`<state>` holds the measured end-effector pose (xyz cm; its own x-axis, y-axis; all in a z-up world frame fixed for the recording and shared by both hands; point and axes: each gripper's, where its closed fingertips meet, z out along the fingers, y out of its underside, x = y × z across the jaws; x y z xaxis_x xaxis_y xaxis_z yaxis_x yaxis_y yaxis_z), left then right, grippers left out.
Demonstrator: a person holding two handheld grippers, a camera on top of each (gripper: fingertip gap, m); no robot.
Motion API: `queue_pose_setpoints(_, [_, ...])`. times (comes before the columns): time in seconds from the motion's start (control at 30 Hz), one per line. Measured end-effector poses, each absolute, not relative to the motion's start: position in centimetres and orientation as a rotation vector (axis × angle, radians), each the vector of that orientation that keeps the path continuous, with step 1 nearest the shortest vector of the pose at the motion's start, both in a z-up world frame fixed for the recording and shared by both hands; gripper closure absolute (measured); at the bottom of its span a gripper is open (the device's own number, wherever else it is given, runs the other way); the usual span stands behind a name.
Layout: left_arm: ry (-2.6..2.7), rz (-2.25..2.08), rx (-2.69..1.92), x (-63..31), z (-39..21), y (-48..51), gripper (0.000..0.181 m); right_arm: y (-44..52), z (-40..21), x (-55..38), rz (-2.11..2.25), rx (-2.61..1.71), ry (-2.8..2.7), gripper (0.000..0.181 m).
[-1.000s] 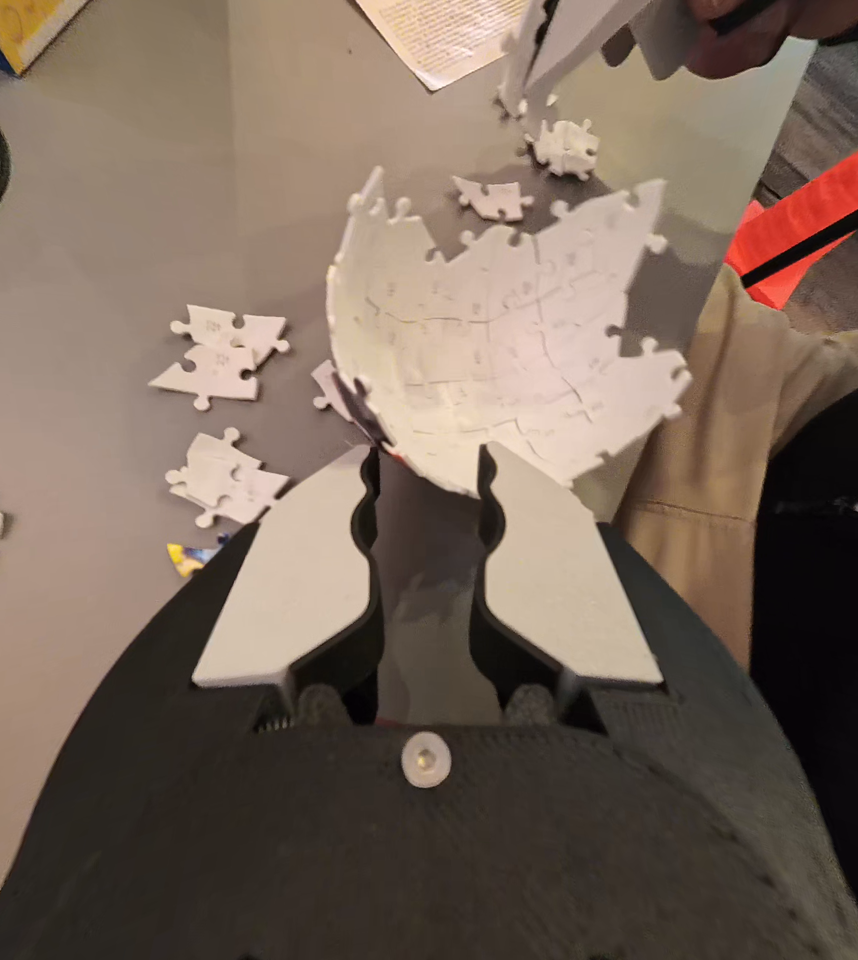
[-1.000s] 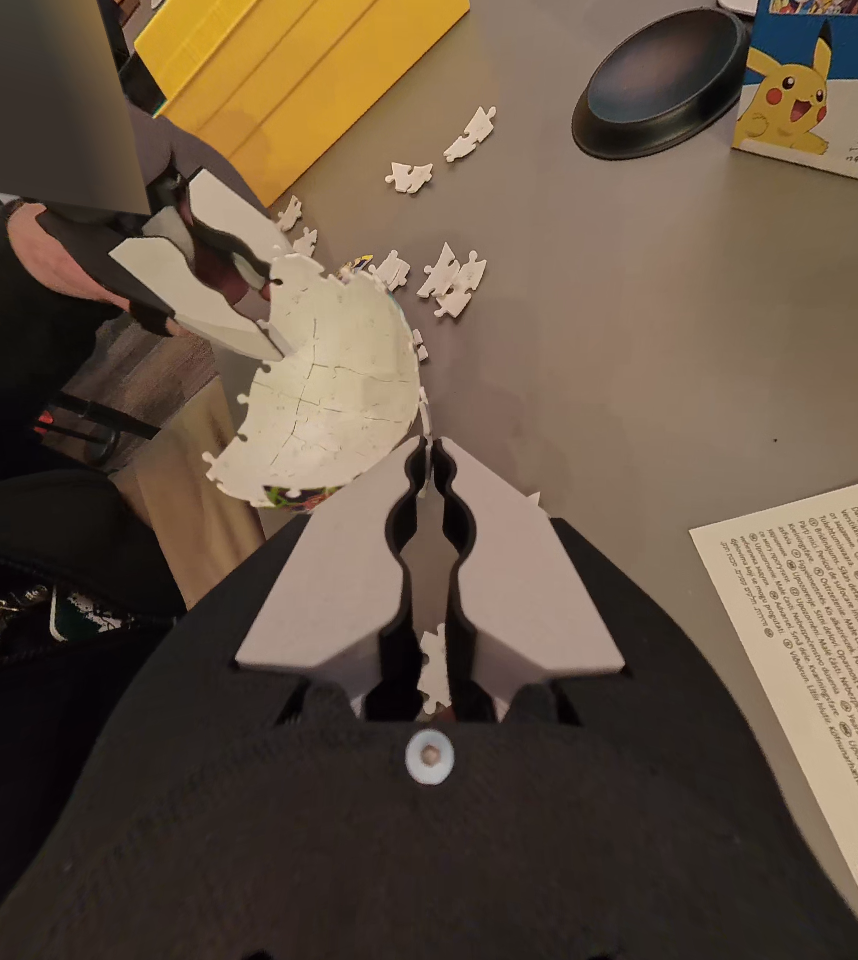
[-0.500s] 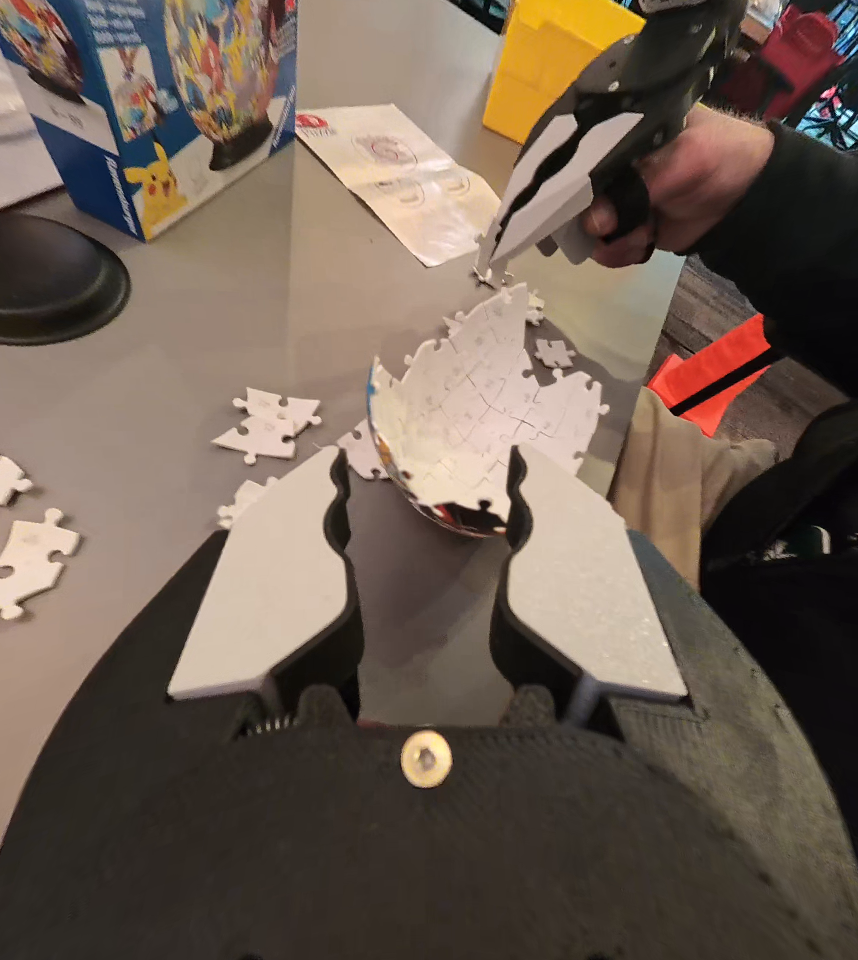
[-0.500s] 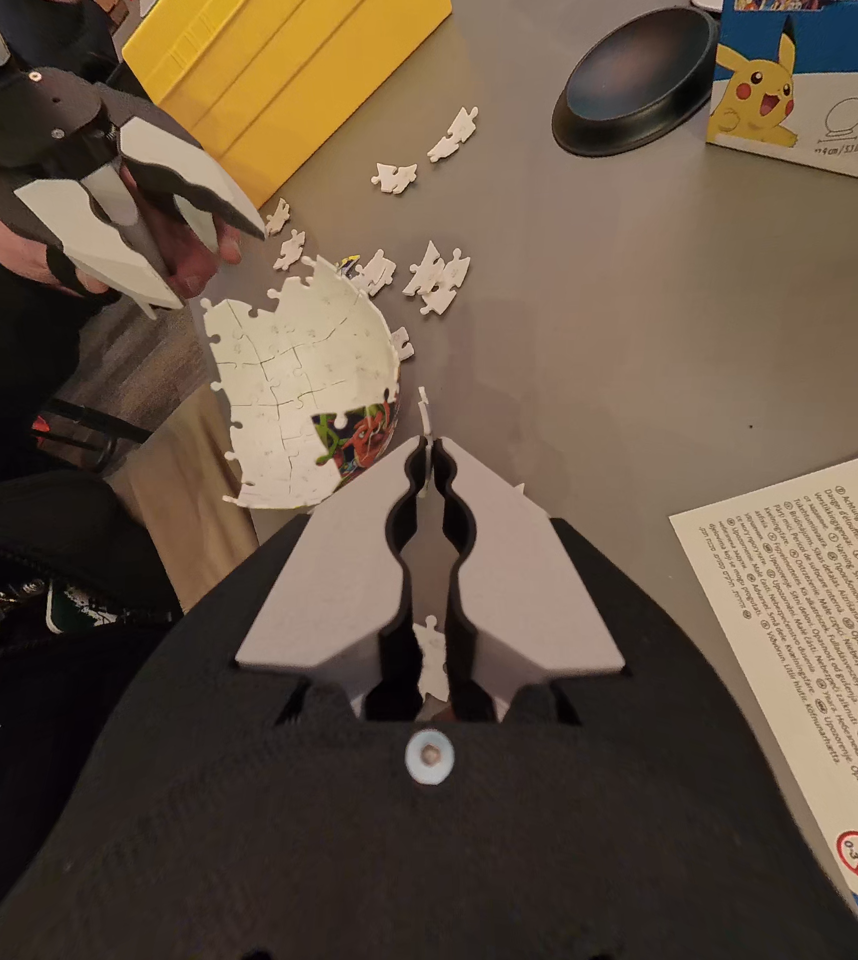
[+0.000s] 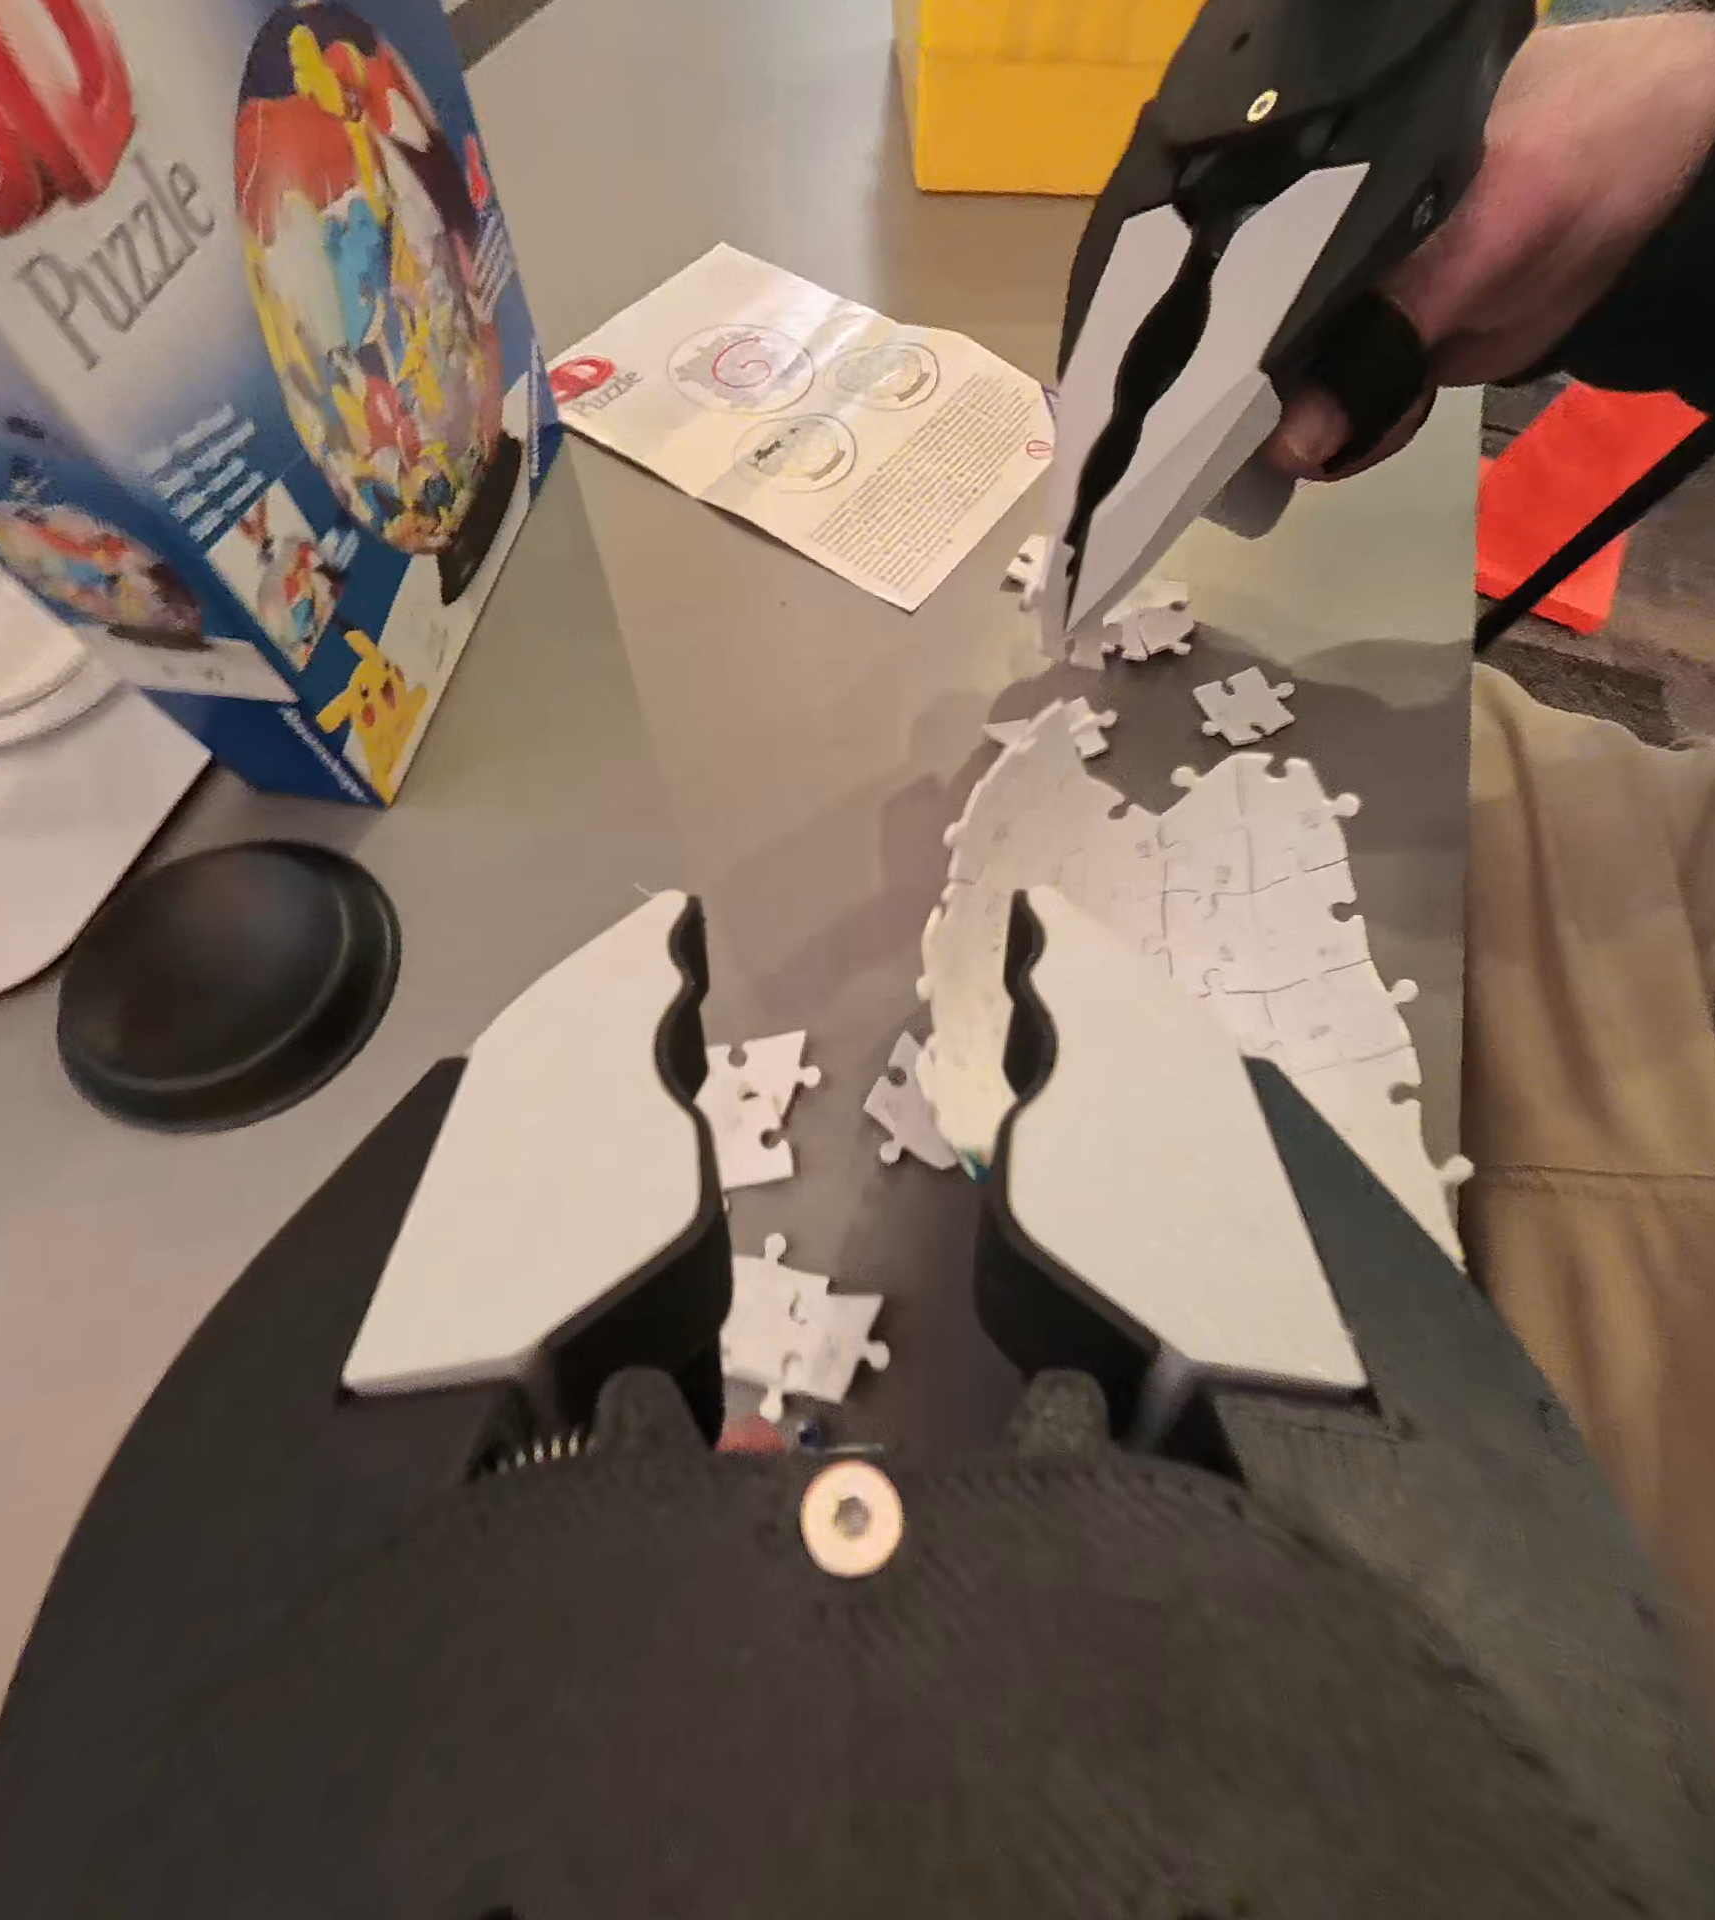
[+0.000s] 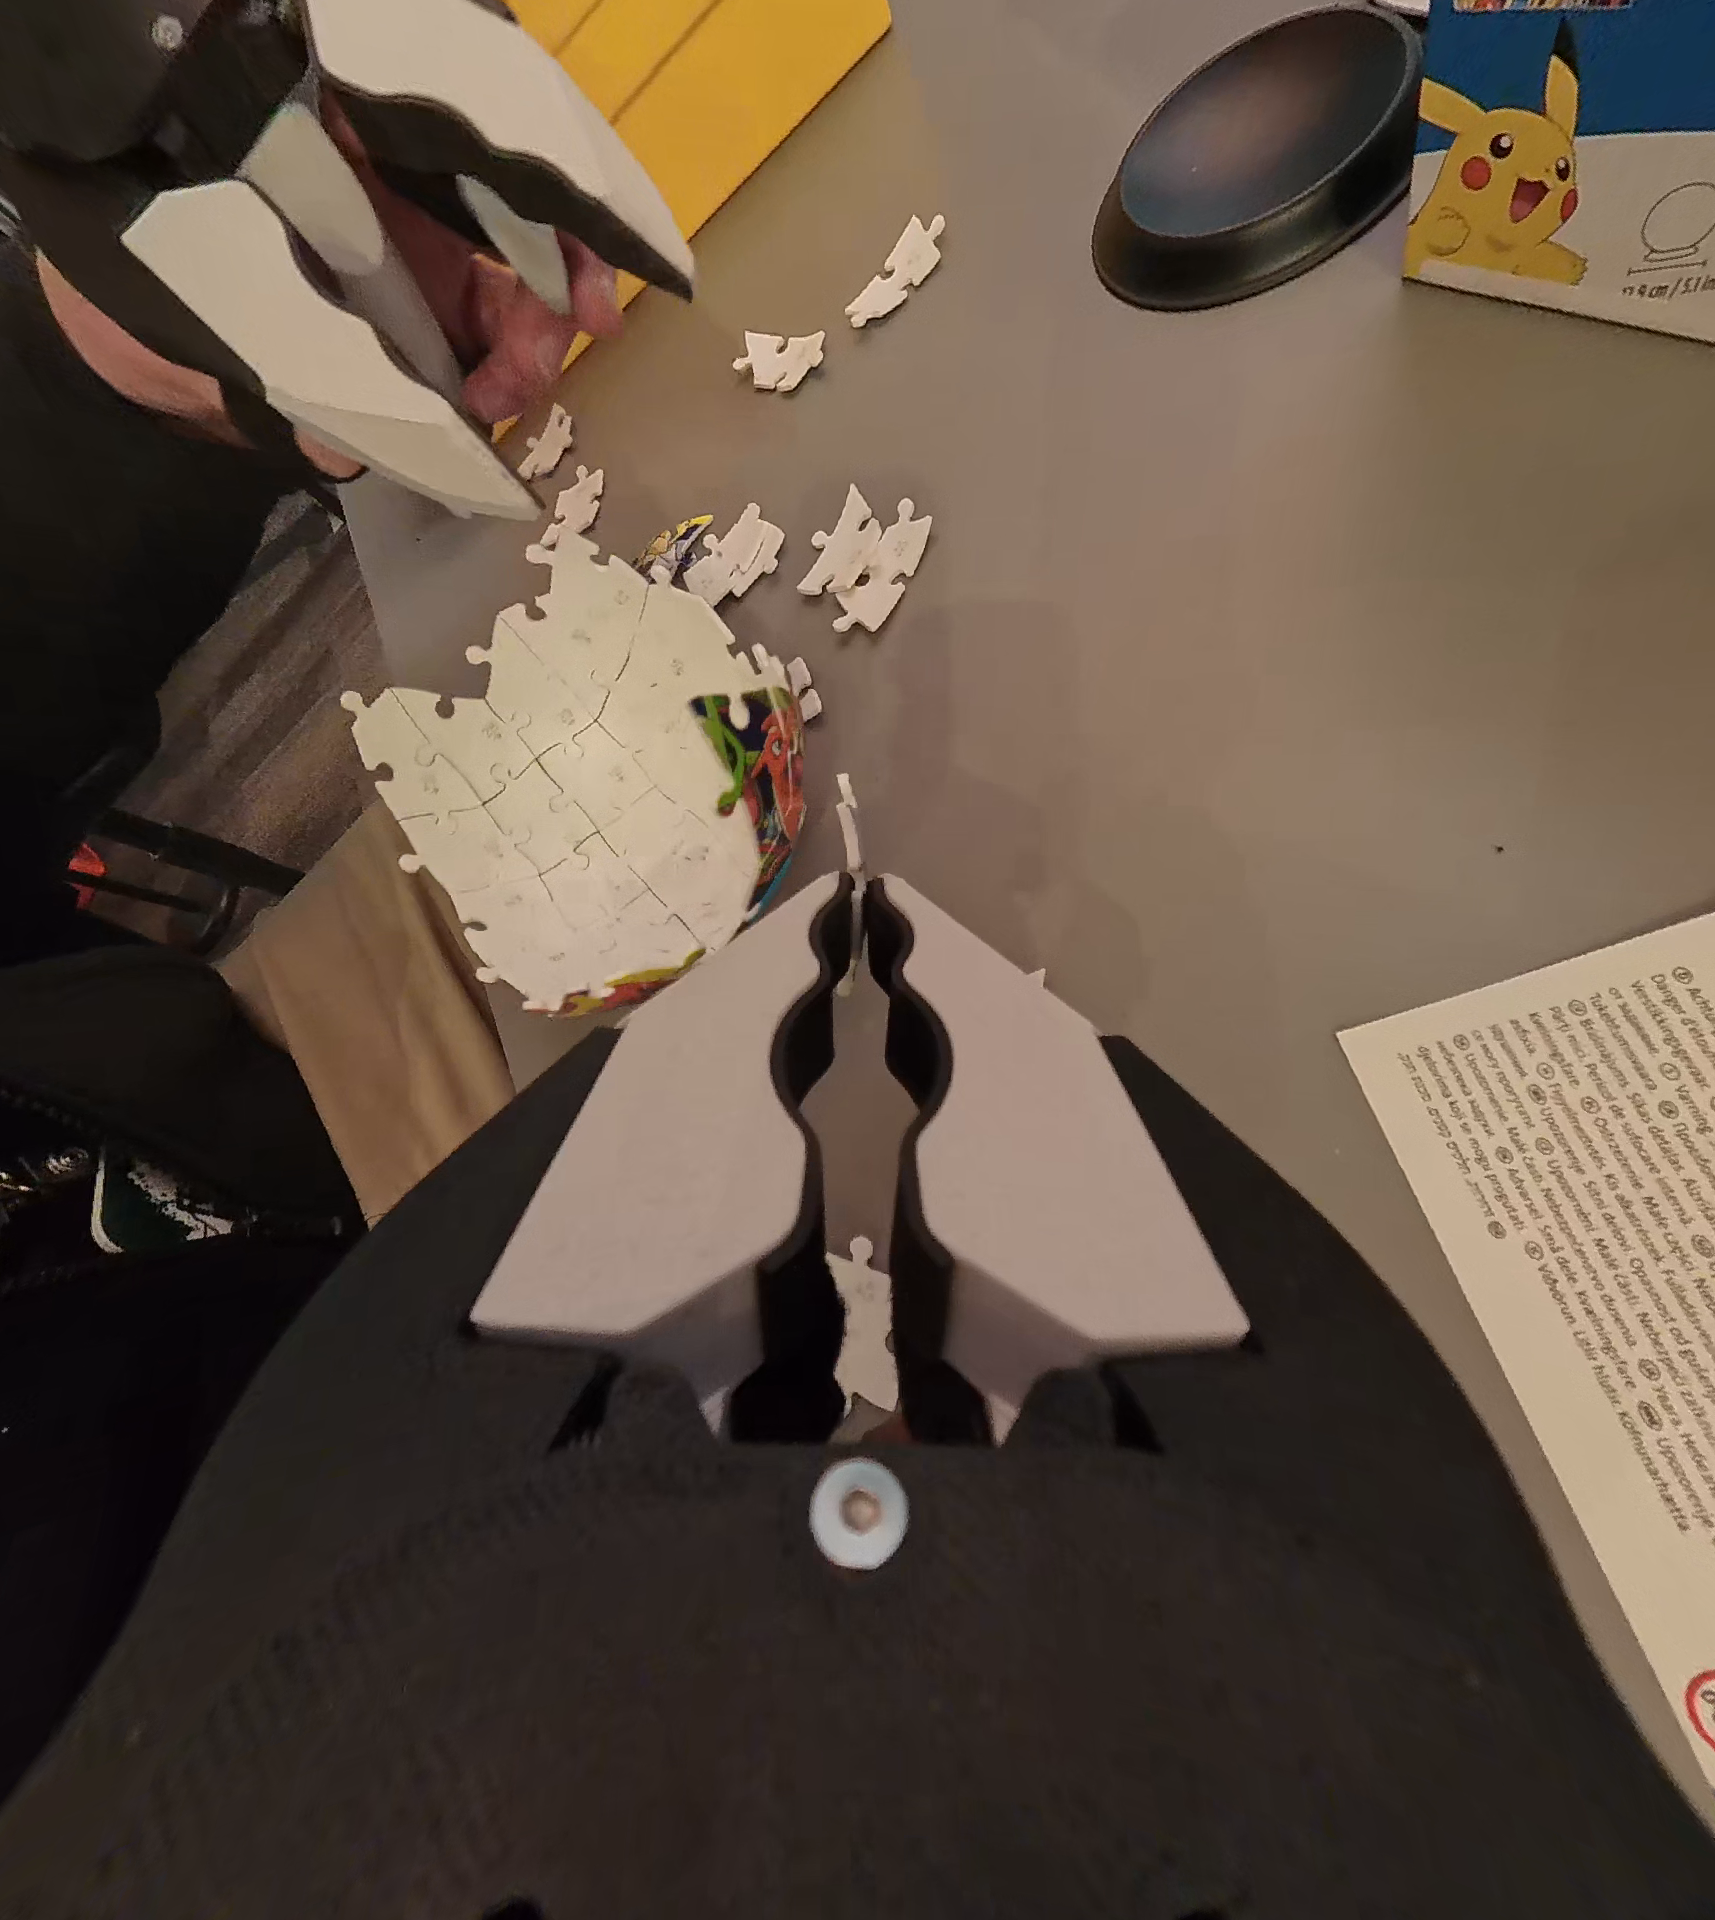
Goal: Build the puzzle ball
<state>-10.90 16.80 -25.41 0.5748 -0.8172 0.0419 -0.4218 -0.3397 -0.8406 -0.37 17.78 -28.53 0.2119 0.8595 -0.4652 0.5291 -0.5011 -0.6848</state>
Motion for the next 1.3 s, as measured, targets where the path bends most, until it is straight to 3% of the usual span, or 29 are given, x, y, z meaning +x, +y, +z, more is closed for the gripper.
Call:
queue_pose_setpoints(0.87, [1.213,-0.646,-2.061,-8.8,-30.0,16.9,0.136,17.6,-28.8,-0.8,1.229,-2.112,-1.288,0.181])
queue_pose_setpoints(1.3, [1.256,-0.662,-2.123,-8.2,-32.0,16.4,0.160,17.3,-28.6,-1.1,1.239,-2.100,-1.294,0.181])
